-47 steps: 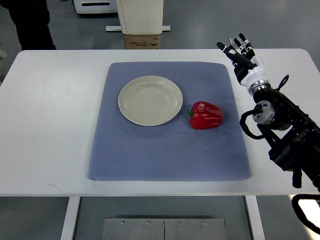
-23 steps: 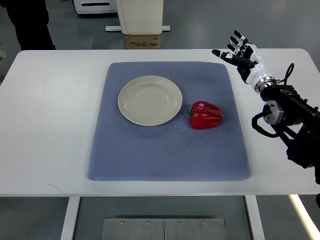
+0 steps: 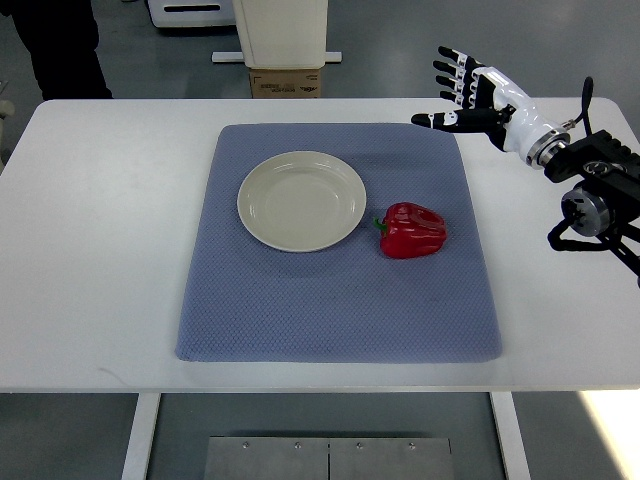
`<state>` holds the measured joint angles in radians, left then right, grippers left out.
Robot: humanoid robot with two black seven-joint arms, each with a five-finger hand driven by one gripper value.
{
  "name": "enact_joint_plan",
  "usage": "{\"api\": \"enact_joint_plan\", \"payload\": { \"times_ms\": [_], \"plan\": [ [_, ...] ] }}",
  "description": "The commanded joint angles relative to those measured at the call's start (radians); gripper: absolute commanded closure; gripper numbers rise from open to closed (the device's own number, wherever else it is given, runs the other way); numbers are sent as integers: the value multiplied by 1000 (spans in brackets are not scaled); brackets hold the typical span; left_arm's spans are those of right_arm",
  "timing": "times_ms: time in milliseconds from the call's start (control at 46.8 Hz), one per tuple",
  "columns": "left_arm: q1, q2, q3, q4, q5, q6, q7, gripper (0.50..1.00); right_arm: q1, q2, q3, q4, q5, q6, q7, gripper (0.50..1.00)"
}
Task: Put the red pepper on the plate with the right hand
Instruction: 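Swing the open right hand over the red bell pepper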
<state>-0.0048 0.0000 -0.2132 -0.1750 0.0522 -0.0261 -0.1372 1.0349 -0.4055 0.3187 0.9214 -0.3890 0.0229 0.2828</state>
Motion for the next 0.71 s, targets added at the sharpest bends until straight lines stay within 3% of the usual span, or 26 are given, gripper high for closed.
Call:
{"api": "enact_joint_plan", "payload": {
  "times_ms": [0,684],
  "plan": [
    [0,0,0,0,0,0,1,500,34,-15,-68,20,-4,0,-1,548],
    [0,0,0,0,0,0,-1,500,220,-44,-490,122,-254,-1,45,515]
  ]
}}
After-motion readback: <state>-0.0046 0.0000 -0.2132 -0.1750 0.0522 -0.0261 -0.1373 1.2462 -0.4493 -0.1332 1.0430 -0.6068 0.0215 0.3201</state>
